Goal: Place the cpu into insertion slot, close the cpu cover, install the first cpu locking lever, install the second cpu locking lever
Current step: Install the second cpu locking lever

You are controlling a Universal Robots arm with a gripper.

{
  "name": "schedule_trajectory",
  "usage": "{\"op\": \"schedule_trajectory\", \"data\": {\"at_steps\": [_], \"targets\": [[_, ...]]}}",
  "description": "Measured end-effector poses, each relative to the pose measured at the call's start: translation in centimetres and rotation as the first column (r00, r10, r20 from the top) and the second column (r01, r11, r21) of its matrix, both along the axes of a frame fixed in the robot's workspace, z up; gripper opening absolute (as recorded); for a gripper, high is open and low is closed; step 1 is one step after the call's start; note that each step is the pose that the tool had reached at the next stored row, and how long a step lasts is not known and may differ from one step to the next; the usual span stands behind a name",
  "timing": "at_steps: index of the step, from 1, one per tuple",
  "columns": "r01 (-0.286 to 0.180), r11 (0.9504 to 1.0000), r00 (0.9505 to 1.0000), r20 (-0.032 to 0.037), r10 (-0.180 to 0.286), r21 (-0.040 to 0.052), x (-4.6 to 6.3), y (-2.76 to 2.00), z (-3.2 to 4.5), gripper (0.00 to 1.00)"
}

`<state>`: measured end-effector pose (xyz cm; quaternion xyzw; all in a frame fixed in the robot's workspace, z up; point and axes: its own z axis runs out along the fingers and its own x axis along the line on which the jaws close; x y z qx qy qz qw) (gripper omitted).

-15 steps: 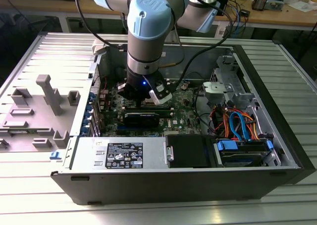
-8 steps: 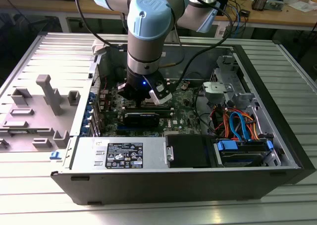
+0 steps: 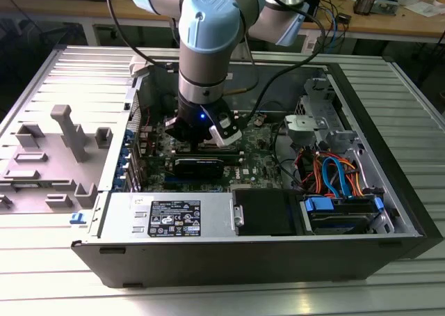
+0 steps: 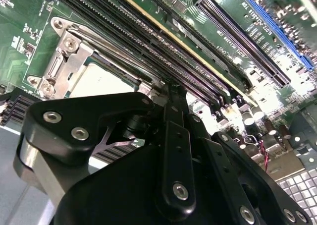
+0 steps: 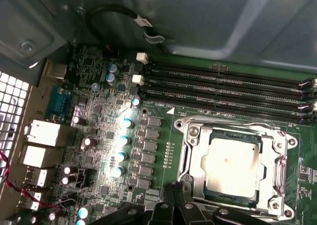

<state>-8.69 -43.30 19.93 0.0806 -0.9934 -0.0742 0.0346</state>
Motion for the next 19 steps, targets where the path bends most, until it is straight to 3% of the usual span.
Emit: {"op": "schedule_trajectory", "data": {"at_steps": [10, 19], "targets": [[0.0, 0.9999, 1.0, -0.0003, 0.0, -0.0139, 0.0, 0.32, 2.03, 0.11], [0.0, 0.9999, 1.0, -0.0004, 0.0, -0.0163, 0.0, 0.34, 2.08, 0.11]]}}
